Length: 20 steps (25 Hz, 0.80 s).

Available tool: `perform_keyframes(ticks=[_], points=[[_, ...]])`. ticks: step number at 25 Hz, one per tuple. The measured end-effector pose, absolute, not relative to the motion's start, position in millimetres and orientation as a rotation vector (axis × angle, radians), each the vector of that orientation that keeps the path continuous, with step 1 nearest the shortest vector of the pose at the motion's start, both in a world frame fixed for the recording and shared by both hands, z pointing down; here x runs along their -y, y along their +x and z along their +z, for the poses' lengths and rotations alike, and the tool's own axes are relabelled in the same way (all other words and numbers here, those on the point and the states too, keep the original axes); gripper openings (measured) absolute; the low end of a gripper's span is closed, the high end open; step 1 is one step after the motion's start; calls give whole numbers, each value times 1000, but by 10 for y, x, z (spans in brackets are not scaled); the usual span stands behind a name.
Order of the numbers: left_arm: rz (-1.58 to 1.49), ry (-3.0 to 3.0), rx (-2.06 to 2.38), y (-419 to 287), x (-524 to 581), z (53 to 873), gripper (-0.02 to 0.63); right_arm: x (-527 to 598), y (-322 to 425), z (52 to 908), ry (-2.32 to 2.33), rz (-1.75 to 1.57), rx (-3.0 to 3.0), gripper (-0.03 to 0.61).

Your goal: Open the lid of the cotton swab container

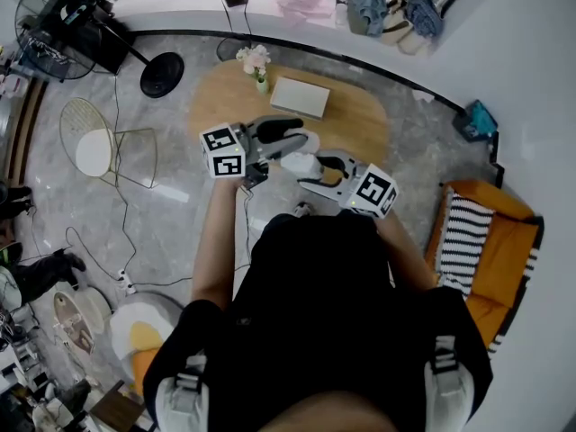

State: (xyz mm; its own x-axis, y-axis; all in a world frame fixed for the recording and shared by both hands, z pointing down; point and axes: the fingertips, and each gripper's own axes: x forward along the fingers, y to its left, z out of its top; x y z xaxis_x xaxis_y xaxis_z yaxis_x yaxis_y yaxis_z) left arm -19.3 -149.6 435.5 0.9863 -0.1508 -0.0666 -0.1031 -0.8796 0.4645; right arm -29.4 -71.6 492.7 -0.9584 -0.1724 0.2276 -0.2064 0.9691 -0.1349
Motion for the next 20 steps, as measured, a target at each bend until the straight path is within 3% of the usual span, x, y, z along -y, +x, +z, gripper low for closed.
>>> perform_keyframes(ticks=[13,20], points=[[-123,2735,127,-302,1248,4182,145,697,-290,4834,269,286,2947,189],[-194,2727,110,-379,1184,4072,223,668,-264,4822,261,288,2949,189]])
